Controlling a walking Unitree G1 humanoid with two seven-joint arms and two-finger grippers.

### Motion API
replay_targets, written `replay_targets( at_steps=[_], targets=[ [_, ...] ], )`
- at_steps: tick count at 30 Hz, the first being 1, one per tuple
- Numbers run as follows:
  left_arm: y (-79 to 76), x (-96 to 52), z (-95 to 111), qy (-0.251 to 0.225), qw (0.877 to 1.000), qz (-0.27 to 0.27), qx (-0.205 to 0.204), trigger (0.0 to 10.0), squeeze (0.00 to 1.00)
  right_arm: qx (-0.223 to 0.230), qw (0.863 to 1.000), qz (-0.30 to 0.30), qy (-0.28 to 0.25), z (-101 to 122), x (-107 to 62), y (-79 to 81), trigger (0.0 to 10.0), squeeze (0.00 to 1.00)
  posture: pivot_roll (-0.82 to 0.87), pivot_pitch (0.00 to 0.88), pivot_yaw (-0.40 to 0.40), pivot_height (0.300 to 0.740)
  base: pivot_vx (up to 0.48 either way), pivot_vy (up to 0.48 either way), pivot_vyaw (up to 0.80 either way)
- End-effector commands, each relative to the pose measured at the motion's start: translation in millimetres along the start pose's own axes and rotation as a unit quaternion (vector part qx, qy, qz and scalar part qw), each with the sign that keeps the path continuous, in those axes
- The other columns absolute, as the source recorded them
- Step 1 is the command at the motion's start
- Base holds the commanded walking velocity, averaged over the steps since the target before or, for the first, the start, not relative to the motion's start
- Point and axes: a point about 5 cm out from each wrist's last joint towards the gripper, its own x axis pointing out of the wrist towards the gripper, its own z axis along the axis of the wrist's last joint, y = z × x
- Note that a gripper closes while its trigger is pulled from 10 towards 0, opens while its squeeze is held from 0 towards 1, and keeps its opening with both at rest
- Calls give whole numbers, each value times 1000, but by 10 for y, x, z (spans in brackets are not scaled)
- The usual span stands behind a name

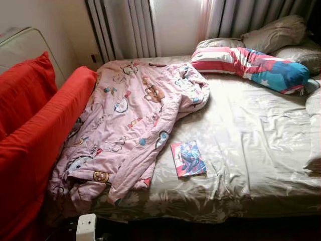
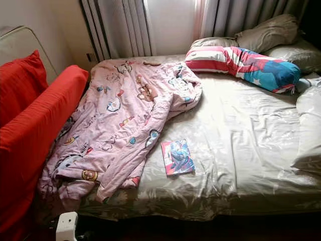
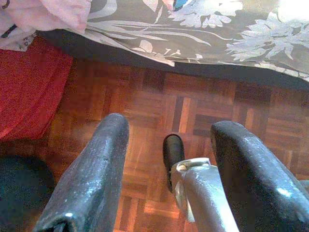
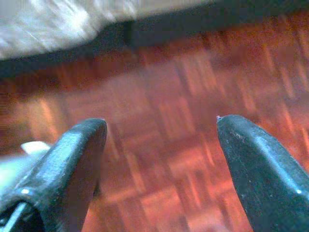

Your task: Clean up the room

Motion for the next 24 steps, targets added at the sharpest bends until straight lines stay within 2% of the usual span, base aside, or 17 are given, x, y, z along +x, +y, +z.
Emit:
replay_targets(
  at_steps=[1,6,14,24],
  targets=[
    [66,-10,4,4,1000,6,13,10000,0,7,1000,8,-9,48,10,43,10000,0,-68,0,57,740,0,0,0],
    [65,-10,0,5,1000,6,15,10000,0,-4,1000,28,-12,128,32,153,10000,0,-63,0,54,740,0,0,0],
    [68,-11,-5,8,1000,6,26,10000,0,-9,999,44,10,41,15,217,10000,0,-63,0,56,740,0,0,0],
    [69,-13,-15,13,999,2,37,10000,0,-7,998,60,10,51,13,299,10000,0,-67,0,62,740,0,-27,0]
  ],
)
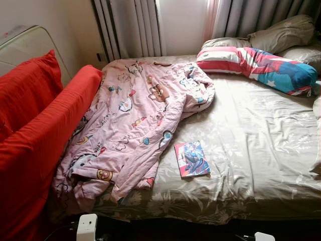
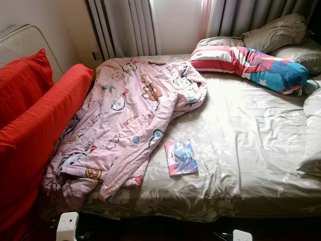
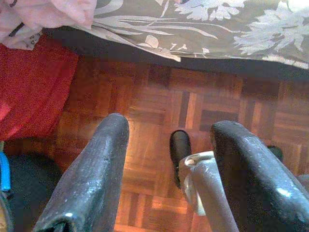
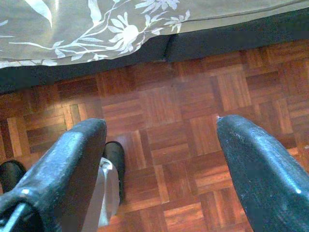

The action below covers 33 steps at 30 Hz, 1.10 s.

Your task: Clean up the room

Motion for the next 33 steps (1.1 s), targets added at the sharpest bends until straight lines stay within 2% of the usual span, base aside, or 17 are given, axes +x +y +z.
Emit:
replay_targets(
  at_steps=[1,17,24,27,33],
  targets=[
    [63,-13,-22,8,1000,6,7,10000,0,-6,1000,13,7,-13,1,62,10000,0,-66,0,62,740,0,-270,0],
    [62,-10,-14,9,1000,8,4,10000,0,-19,999,27,24,-38,4,98,10000,0,-61,0,56,740,0,-294,0],
    [57,-10,-14,8,1000,7,2,10000,0,-18,999,21,35,-104,-15,-12,10000,0,-65,0,55,740,0,-299,0],
    [53,-9,-13,8,1000,6,1,10000,0,-16,999,16,40,-135,-29,-107,10000,0,-67,0,52,740,0,-299,0],
    [50,-8,-12,8,1000,6,-1,10000,0,-15,999,13,43,-153,-39,-167,10000,0,-65,0,51,740,0,-298,0]
  ],
)
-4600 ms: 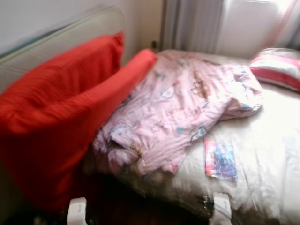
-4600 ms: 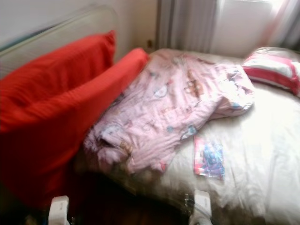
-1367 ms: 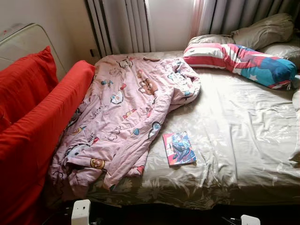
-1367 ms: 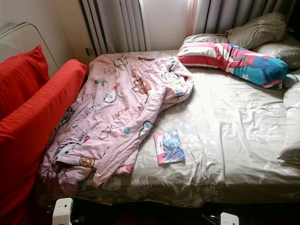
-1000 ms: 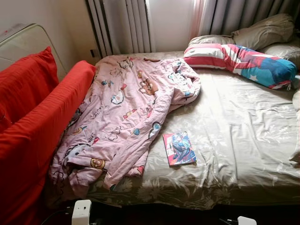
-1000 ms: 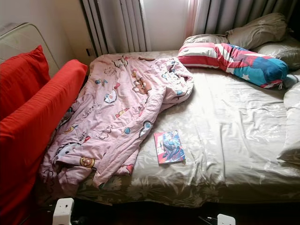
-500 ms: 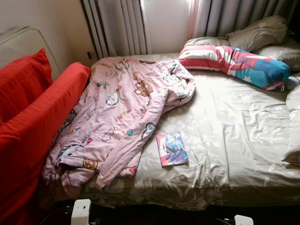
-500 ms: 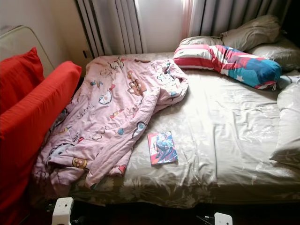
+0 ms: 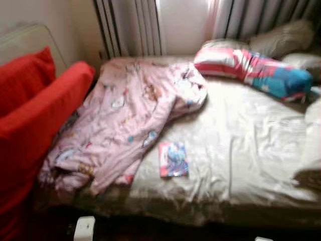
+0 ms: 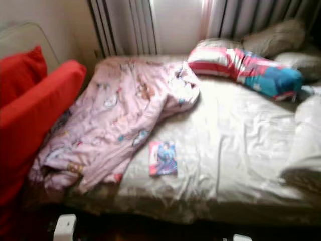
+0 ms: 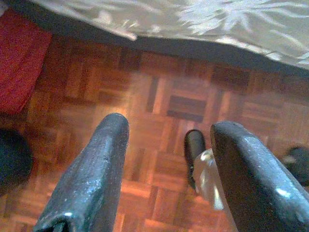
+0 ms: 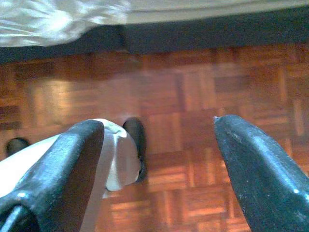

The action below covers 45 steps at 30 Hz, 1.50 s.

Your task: Clean up the room

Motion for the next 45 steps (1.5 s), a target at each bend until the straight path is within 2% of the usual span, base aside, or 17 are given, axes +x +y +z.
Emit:
replay_targets(
  at_steps=[1,5,36,45],
  targets=[
    [-39,5,-16,5,1000,-5,-3,10000,0,6,1000,-6,7,-26,-8,-48,10000,0,-64,0,51,740,0,-300,0],
    [-40,5,-14,5,1000,-4,-3,10000,0,4,1000,1,4,12,11,50,10000,0,-64,0,52,740,0,-298,0],
    [-43,5,-13,4,1000,-8,-1,10000,0,11,1000,7,5,63,34,187,10000,0,-66,0,52,740,0,-298,0],
    [-45,6,-11,4,1000,-7,-3,10000,0,11,1000,7,7,70,37,184,10000,0,-66,0,49,740,0,-297,-710]
  ],
)
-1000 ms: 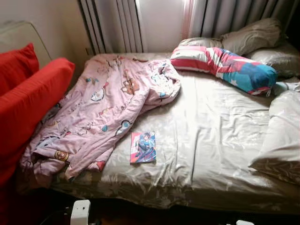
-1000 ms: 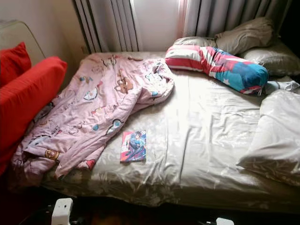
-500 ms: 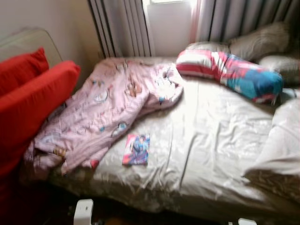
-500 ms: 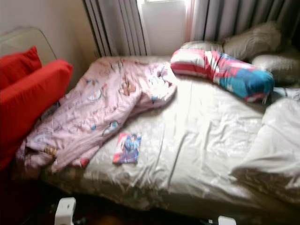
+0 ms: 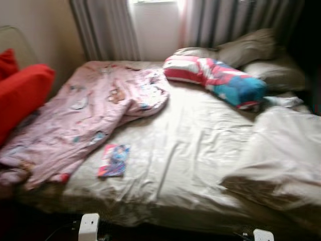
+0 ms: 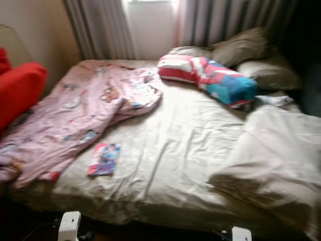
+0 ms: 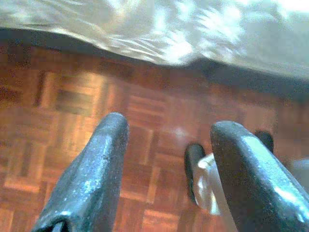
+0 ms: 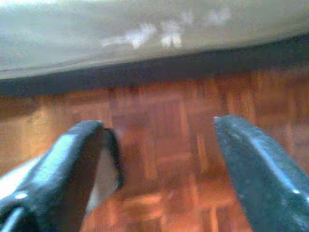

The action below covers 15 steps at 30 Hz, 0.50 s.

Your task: Clean up the room

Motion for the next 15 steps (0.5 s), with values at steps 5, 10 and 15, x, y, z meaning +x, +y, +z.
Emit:
replay_targets(
  at_steps=[5,10,15],
  targets=[
    [-2,8,43,-4,1000,-1,-1,10000,0,6,1000,-4,-2,20,2,-39,10000,0,-66,0,50,740,0,-298,0],
    [-1,9,45,-4,1000,-1,-2,10000,0,7,1000,-2,-4,24,2,-33,10000,0,-66,0,50,740,0,-299,0],
    [3,8,47,-4,1000,0,-1,10000,0,5,1000,1,-7,27,2,-23,10000,0,-66,0,52,740,0,-298,0]
  ],
)
